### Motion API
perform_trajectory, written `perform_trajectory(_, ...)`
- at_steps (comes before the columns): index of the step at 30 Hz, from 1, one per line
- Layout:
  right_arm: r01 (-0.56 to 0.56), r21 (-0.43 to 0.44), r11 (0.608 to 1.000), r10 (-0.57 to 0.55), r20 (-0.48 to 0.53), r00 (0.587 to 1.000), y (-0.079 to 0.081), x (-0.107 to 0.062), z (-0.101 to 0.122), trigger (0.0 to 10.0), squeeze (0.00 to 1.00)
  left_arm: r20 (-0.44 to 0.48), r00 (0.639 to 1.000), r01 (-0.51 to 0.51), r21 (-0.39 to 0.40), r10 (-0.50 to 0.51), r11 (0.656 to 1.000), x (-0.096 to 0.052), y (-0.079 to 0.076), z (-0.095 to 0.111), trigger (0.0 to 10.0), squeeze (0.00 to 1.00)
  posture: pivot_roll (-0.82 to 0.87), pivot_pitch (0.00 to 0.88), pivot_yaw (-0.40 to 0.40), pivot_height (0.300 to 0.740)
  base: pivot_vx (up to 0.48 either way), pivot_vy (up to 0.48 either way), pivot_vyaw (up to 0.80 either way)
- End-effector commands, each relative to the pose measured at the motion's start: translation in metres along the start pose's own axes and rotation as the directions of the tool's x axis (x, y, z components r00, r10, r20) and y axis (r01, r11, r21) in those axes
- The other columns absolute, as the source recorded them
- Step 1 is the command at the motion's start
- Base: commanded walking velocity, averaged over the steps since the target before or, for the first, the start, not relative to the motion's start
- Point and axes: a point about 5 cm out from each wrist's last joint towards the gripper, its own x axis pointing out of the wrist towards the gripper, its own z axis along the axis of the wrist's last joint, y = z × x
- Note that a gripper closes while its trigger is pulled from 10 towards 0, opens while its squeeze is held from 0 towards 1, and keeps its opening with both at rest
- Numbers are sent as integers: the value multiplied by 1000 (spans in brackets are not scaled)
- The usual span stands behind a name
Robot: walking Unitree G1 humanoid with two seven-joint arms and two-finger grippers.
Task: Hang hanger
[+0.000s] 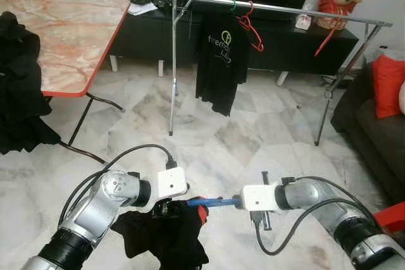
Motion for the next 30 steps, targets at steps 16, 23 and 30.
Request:
perform_trajectory(16,99,282,954,-127,82,989,17,2,-14,0,0,-12,1000,-2,79,3,997,-9,7,8,10000,0,9,0,-114,740,0,0,0)
perform_trajectory(23,135,395,909,-198,124,972,22,4,-15,0,0,-15,999,-43,91,45,995,-9,11,8,10000,0,9,0,-115,740,0,0,0)
perform_trajectory(30,159,437,885,-214,81,973,30,4,-25,0,0,-11,990,-140,117,143,983,-16,26,7,10000,0,8,0,-117,740,0,0,0)
